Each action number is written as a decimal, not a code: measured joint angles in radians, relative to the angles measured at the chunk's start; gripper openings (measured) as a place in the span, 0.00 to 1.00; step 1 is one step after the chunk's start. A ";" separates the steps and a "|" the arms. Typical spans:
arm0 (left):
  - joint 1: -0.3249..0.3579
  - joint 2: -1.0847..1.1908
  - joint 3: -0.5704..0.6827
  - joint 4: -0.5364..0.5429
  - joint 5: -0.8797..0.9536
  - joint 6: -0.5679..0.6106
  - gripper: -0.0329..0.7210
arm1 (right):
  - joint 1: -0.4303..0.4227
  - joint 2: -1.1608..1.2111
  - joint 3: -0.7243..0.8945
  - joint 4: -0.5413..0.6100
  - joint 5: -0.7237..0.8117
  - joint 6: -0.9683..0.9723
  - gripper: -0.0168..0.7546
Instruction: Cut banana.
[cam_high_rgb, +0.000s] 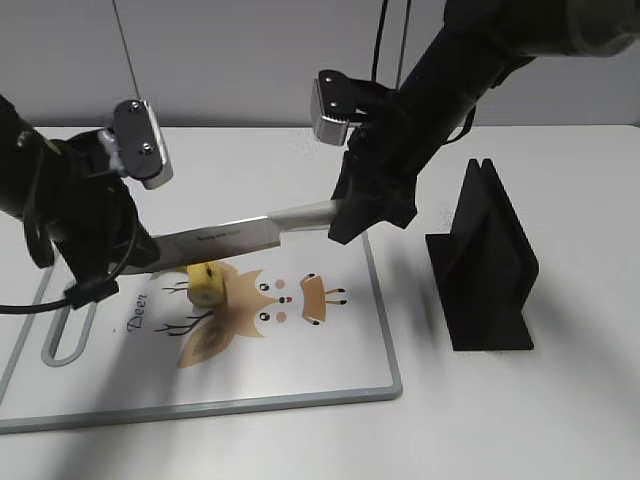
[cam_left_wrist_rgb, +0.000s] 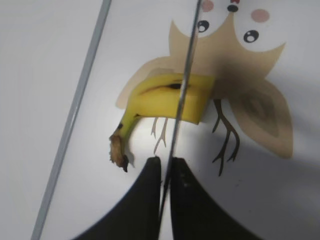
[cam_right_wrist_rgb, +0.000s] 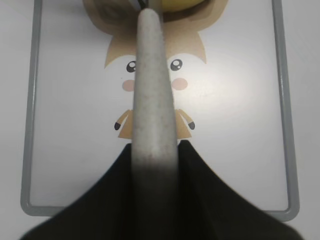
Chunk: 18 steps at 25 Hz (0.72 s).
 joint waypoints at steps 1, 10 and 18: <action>0.000 0.010 0.000 0.000 -0.001 0.000 0.07 | 0.000 0.007 0.000 -0.001 -0.003 0.000 0.26; 0.000 0.024 0.000 0.001 -0.032 0.000 0.07 | 0.003 0.022 0.001 -0.012 -0.031 -0.004 0.26; 0.000 0.025 0.000 0.007 -0.034 0.000 0.07 | 0.003 0.029 0.001 -0.011 -0.034 -0.006 0.27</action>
